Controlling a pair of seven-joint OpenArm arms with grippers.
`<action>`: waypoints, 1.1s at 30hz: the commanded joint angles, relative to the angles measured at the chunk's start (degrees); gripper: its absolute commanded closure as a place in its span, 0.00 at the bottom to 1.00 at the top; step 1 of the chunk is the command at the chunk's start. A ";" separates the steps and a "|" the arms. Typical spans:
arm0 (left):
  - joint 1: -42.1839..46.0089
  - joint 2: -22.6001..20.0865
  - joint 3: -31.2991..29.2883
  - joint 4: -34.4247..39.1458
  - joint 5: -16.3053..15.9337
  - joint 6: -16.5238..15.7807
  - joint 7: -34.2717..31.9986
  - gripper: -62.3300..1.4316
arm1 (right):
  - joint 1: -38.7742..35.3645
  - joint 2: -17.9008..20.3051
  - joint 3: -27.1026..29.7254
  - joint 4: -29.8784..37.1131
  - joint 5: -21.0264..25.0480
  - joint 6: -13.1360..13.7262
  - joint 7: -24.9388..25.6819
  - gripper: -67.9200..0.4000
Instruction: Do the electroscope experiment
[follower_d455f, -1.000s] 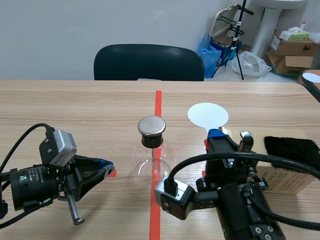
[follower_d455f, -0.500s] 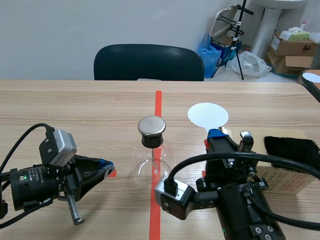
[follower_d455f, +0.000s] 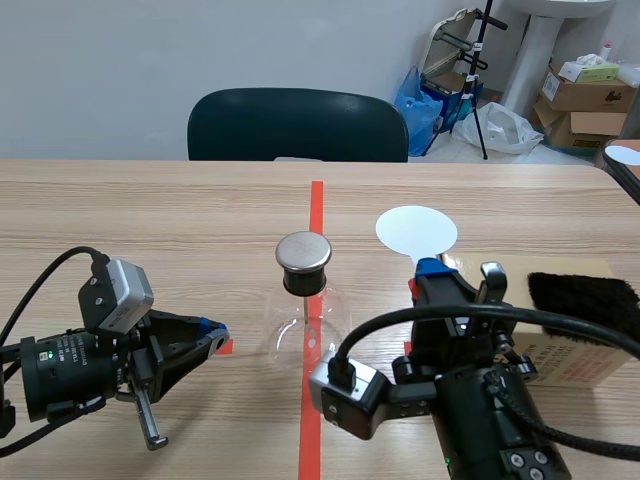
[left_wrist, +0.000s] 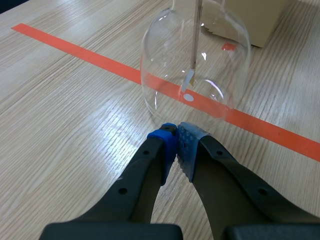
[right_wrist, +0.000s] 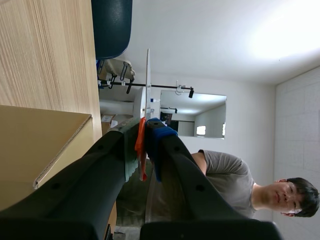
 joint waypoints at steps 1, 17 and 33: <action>0.13 0.13 -0.04 1.40 -0.70 -0.22 -0.94 0.93 | 0.85 0.15 0.35 0.55 -0.04 -0.63 -0.44 0.98; 0.13 0.13 -0.04 1.40 -0.68 -0.33 -0.96 0.93 | 2.29 0.17 0.35 0.55 -0.04 -0.61 9.81 0.98; 0.13 0.13 -0.04 1.40 -0.52 -0.48 -0.96 0.93 | 2.29 0.15 0.31 0.55 -0.04 -0.61 23.21 0.98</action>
